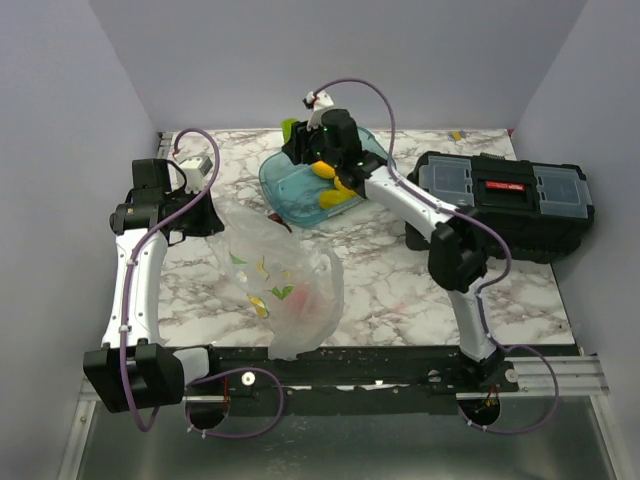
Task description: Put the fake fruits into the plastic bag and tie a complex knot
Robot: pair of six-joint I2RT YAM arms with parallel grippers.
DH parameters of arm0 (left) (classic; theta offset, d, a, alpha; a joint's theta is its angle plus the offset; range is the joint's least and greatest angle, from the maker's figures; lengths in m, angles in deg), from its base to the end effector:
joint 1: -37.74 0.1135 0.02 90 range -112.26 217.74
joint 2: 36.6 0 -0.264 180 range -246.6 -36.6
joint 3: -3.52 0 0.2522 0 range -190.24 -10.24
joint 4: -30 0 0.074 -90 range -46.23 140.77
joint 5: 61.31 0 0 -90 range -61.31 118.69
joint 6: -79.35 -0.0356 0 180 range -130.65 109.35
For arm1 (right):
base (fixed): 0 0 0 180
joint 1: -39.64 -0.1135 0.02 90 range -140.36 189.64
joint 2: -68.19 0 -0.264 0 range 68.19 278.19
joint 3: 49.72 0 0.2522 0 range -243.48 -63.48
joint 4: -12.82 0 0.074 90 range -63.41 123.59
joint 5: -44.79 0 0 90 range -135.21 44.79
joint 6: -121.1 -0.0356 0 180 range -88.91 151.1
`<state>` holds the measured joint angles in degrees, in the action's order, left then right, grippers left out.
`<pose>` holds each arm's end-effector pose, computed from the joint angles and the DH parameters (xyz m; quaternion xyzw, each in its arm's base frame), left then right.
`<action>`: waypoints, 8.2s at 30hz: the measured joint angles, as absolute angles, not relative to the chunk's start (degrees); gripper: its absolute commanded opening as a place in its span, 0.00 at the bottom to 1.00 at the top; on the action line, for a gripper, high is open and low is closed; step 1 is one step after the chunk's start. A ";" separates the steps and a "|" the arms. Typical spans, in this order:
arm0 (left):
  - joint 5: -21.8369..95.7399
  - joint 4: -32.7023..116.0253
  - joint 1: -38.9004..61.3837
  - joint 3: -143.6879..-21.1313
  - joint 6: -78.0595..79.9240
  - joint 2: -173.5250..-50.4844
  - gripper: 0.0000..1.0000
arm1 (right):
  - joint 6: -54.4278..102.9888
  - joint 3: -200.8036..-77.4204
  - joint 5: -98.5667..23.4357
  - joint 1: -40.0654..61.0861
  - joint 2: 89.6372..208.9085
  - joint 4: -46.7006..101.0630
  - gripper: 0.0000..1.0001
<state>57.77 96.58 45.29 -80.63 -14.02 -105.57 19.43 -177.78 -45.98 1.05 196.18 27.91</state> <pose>0.2345 0.0136 0.3438 0.0496 0.9160 -0.2054 0.3410 0.4228 0.3368 0.2935 -0.1807 0.7726 0.2536 0.5533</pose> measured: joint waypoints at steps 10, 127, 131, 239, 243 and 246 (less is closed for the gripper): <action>58.47 96.56 45.31 -80.63 -12.95 -104.74 0.00 | 33.86 -166.02 -14.60 0.87 172.74 36.08 0.17; 62.34 94.11 45.55 -79.19 -10.59 -103.47 0.00 | 36.68 -187.66 -15.62 9.66 187.43 53.94 0.41; 62.84 94.35 45.55 -79.19 -10.57 -103.82 0.00 | 29.82 -181.71 -6.55 7.17 179.02 49.72 0.41; 84.06 99.75 19.94 -107.27 -31.68 -102.57 0.86 | 42.14 -144.08 6.23 8.20 142.58 49.09 0.01; 81.99 97.65 13.03 -108.78 -29.63 -108.72 0.85 | 40.92 -143.97 6.96 8.20 142.43 47.64 0.01; 80.15 96.67 9.38 -109.26 -28.69 -111.19 0.82 | 39.72 -143.92 7.87 8.20 142.43 46.86 0.01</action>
